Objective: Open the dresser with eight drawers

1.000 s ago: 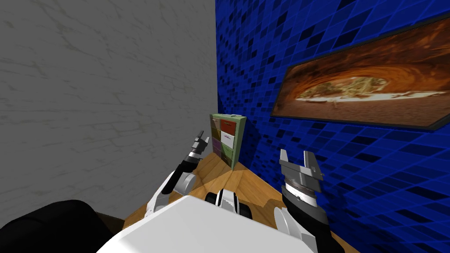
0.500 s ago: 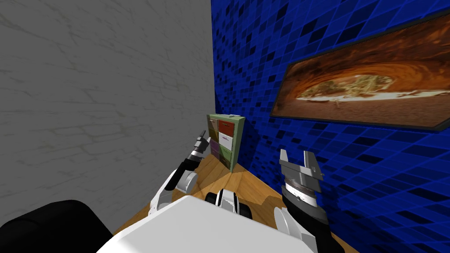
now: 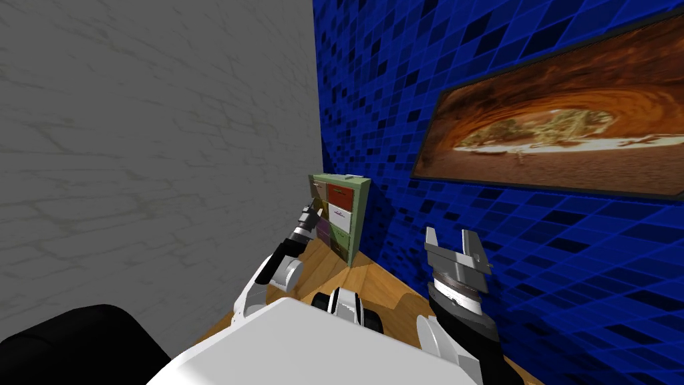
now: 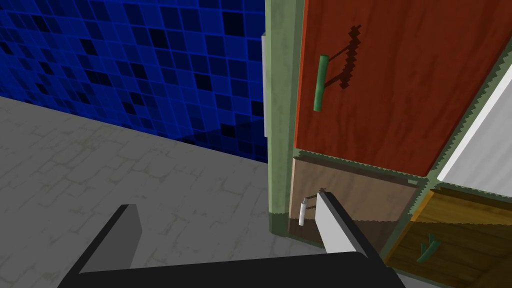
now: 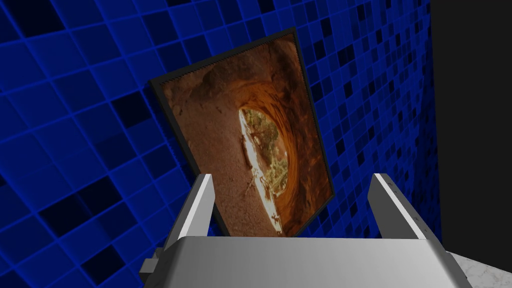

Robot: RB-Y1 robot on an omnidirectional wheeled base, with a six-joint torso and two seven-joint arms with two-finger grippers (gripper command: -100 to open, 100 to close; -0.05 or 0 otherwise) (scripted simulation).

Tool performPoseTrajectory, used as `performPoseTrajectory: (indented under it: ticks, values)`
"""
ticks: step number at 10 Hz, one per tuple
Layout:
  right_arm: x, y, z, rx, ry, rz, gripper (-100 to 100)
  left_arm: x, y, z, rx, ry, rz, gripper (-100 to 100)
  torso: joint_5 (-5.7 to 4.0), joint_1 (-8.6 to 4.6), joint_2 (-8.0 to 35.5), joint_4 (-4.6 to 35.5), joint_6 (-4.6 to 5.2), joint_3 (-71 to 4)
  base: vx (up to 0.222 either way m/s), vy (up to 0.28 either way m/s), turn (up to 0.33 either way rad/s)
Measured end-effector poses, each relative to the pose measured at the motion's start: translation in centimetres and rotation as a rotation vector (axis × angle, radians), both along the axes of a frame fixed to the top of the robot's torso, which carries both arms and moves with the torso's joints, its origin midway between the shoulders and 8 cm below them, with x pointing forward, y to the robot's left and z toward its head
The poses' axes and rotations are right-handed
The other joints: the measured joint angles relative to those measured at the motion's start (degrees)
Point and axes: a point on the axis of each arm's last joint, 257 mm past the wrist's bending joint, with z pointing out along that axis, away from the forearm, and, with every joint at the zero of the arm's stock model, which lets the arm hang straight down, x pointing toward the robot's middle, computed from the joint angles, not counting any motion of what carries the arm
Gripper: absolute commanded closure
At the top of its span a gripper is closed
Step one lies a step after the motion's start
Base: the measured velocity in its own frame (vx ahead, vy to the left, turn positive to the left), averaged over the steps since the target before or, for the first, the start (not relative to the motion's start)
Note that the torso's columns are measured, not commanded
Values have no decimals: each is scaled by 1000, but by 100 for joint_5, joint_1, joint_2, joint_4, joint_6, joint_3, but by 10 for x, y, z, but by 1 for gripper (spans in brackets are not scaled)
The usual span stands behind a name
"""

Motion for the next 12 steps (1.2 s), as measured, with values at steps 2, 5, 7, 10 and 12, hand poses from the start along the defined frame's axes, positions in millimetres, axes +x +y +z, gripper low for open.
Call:
performPoseTrajectory:
  ticks: [2,5,7,10,12]
  values:
    - [0,0,0,0,0,0,0,6,-5,-2,0,26,-9,-100,2,9,-8,-2,0,-5,152,23,-85]
    - [0,0,0,0,0,0,0,12,-13,-7,10,68,-26,-100,3,9,4,1,1,2,128,33,-86]
    - [0,0,0,0,0,0,0,16,-18,-9,17,92,-35,-100,0,0,3,1,1,2,109,20,-78]
    - [0,0,0,0,0,0,0,21,-25,-14,28,129,-48,-100,3,10,-6,-2,1,-4,117,29,-84]
    - [0,0,0,0,0,0,0,24,-29,-18,40,154,-56,-100,2,4,-6,-2,0,-4,120,27,-67]
